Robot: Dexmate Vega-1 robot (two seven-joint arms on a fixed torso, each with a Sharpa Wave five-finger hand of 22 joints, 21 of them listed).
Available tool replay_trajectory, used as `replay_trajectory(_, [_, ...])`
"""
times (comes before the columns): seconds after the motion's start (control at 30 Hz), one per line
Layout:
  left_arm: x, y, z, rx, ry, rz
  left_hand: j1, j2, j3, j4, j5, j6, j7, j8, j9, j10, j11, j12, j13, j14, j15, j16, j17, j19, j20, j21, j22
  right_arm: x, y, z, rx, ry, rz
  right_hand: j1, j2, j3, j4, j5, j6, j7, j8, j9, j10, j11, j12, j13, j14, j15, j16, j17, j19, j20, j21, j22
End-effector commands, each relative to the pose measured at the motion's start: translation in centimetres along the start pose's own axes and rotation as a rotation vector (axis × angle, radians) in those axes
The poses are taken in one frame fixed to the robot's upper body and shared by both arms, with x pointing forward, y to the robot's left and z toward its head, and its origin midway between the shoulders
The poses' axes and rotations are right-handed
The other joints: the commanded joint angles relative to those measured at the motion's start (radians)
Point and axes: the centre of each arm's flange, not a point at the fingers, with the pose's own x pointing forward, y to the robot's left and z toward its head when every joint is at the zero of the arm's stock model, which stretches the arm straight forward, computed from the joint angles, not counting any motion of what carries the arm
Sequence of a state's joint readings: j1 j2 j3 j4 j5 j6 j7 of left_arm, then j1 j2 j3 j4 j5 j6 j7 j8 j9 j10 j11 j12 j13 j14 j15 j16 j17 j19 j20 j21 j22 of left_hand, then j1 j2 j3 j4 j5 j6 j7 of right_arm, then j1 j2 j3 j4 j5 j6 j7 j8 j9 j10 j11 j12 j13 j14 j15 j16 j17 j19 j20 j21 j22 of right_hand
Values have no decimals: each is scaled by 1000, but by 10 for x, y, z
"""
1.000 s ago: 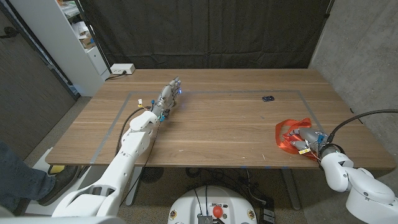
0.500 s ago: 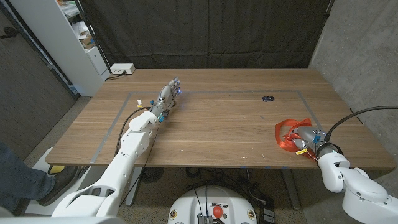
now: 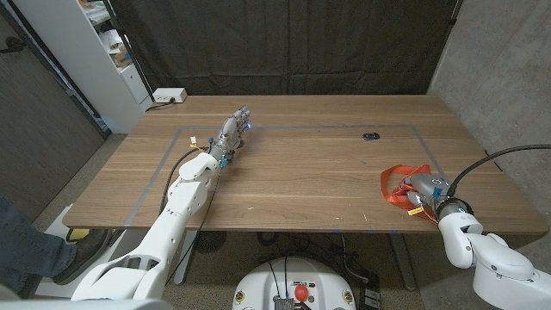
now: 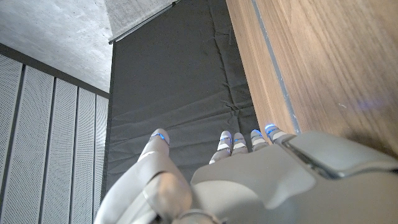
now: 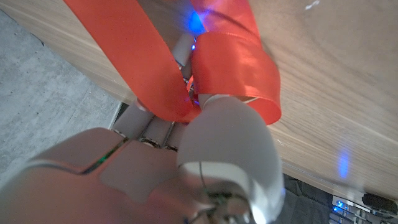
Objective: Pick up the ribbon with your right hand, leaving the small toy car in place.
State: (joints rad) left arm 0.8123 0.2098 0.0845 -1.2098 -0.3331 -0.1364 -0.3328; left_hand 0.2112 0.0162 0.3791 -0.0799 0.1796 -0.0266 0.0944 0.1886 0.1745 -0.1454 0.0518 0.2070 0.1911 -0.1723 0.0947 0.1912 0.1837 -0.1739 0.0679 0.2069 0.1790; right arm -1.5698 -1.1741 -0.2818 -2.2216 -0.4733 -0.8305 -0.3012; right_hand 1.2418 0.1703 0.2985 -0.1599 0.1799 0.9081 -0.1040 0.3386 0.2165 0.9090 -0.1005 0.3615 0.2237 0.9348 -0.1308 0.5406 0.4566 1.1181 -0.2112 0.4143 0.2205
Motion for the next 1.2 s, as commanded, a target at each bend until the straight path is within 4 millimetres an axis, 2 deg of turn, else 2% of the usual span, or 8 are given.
replay_trajectory(0.03, [0,-2,0,-2,-3,-3,0,7,3,-8,2,7,7,3,5,1,-4,3,3,-25,0,1,3,-113,8,0,4,-1,-21,2,-16,-8,-88,23,-2,9,0,-2,19,-1,9,9,19,-3,13,11,21,-101,9,15,13,-9,16,6])
replay_trajectory(0.23, [0,-4,-1,-4,-2,-3,0,8,2,-8,2,9,6,3,5,1,-4,4,3,-27,1,0,3,-113,9,-1,4,-2,-31,2,-13,-8,-119,28,-2,9,7,-3,26,0,10,13,44,-7,28,21,43,-98,9,27,21,-10,35,13])
replay_trajectory(1.2, [4,1,4,3,-10,-8,-3,11,2,-11,1,16,9,4,5,2,-2,4,3,-26,0,0,3,-114,5,-2,4,-15,-77,4,-25,34,-218,27,-6,7,21,-6,49,1,11,16,66,-9,41,32,79,-95,-10,44,25,-8,75,24])
